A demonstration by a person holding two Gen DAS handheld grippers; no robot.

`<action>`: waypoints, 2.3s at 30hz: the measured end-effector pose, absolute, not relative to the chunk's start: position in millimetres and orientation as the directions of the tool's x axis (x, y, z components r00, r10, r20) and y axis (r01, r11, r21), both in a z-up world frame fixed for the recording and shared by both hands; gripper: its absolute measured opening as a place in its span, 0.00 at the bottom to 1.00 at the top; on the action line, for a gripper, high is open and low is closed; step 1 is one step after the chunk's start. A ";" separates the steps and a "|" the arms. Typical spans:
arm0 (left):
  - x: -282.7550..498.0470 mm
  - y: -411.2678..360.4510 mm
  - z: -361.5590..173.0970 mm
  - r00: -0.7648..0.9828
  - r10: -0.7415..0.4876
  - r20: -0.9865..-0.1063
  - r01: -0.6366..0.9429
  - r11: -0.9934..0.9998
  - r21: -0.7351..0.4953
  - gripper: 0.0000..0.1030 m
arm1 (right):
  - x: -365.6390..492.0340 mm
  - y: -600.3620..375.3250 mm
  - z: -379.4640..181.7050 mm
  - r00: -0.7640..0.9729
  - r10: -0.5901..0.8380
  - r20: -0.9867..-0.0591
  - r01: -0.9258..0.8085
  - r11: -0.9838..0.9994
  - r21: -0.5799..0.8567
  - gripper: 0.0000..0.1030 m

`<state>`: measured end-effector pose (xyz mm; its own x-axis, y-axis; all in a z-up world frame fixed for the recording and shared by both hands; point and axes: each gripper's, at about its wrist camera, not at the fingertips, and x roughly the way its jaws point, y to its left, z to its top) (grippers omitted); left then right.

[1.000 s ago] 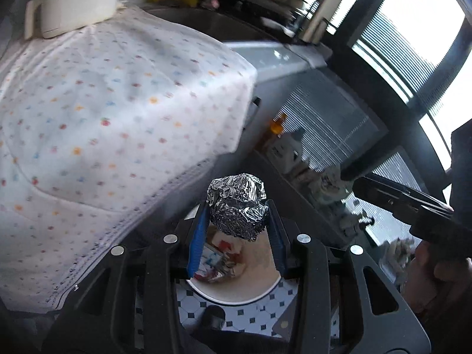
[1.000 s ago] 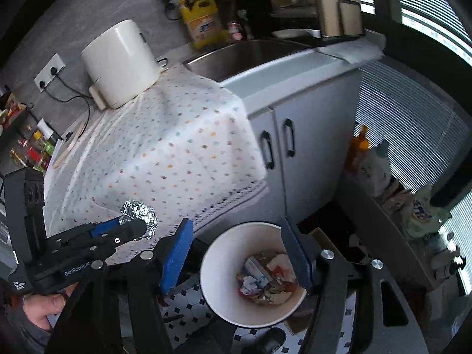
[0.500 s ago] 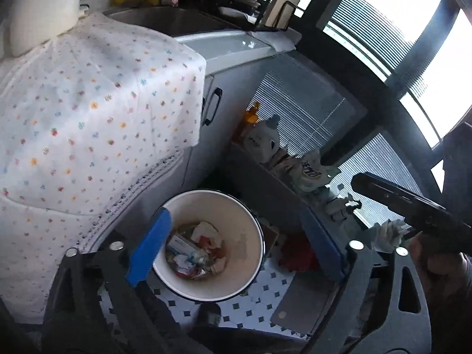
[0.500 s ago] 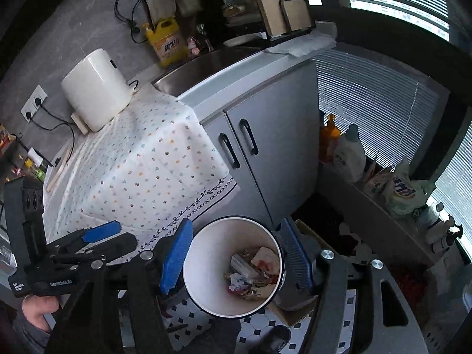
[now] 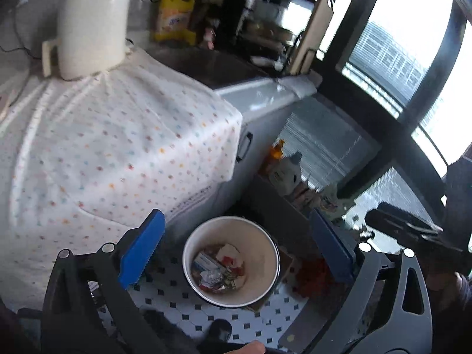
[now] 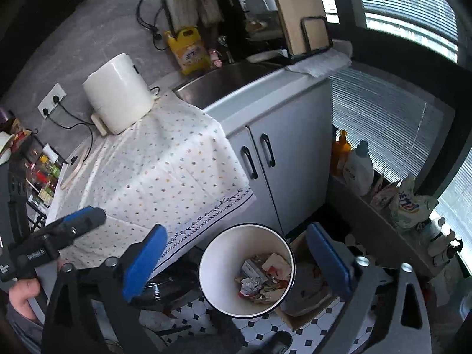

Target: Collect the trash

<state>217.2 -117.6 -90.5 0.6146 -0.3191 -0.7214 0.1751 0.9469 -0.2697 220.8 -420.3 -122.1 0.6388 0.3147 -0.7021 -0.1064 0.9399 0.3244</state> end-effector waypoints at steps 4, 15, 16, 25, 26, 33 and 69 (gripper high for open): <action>211.6 -102.6 -71.9 0.653 -0.299 -0.696 0.148 0.951 -0.270 0.94 | 216.3 -415.3 -105.0 0.653 0.301 -0.695 -0.094 0.943 0.320 0.92; 183.0 -41.0 -27.0 0.736 -0.251 -0.629 0.117 0.962 -0.246 0.94 | 201.3 -380.8 -59.8 0.729 0.214 -0.650 -0.019 0.956 0.294 0.92; 180.5 -33.9 -24.6 0.737 -0.251 -0.627 0.114 0.961 -0.251 0.94 | 198.5 -375.4 -56.9 0.733 0.211 -0.647 -0.012 0.955 0.298 0.92; 145.2 12.9 -6.0 0.766 -0.194 -0.612 0.090 0.976 -0.197 0.94 | 162.1 -316.1 -38.7 0.746 0.221 -0.628 -0.053 0.960 0.274 0.92; 141.6 16.3 -5.8 0.769 -0.189 -0.611 0.089 0.978 -0.191 0.94 | 157.7 -311.1 -38.0 0.746 0.221 -0.628 -0.054 0.960 0.273 0.92; 111.4 42.8 -7.5 0.778 -0.185 -0.600 0.091 0.979 -0.184 0.94 | 118.0 -284.6 -36.3 0.744 0.214 -0.633 -0.051 0.963 0.266 0.92; 37.2 59.0 -1.2 0.803 -0.159 -0.575 0.088 0.985 -0.149 0.94 | 48.6 -250.3 -45.2 0.748 0.251 -0.614 -0.106 0.959 0.263 0.92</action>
<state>37.2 59.0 -1.2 0.8027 -0.1587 -0.5748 0.0880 0.9849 -0.1491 48.6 -250.3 -45.2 0.7483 0.2512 -0.6139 -0.1065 0.9590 0.2627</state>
